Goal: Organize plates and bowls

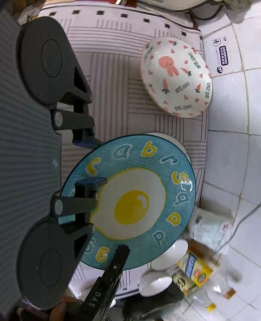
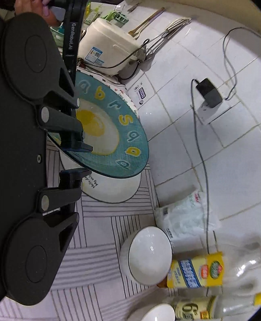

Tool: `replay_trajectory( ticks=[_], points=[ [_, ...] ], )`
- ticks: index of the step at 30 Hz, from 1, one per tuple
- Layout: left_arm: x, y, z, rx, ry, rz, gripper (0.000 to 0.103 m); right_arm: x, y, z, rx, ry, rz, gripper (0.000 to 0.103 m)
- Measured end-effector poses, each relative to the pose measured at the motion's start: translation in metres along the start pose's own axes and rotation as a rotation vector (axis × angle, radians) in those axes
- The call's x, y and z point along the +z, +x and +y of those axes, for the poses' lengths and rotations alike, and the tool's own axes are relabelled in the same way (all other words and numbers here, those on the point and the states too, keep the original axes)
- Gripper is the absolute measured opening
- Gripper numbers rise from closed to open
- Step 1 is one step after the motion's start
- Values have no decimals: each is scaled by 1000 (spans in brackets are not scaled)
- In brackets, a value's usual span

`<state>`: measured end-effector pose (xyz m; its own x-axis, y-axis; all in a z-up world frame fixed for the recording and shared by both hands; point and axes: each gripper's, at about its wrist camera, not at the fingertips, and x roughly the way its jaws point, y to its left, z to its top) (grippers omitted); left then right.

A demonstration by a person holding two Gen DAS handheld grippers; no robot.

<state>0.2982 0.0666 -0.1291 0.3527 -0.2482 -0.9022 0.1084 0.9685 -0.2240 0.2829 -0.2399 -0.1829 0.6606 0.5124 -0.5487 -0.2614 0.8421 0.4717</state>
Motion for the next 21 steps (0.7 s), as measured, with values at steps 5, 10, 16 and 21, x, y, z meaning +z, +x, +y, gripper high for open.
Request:
replay_trajectory(
  ticks=[5,10,16,21],
  points=[
    [20,26,11,6,19,51,27,3,32,-5,-13,29,29,21],
    [36,61,19,5,26,86,29,2,60,-14,-61,79,50,21],
    [52,79,22,20,37,137,29,2,79,-14,-97,105,66,21],
    [60,86,22,27,52,179,29,1,85,-8,-142,102,90,21]
  ],
)
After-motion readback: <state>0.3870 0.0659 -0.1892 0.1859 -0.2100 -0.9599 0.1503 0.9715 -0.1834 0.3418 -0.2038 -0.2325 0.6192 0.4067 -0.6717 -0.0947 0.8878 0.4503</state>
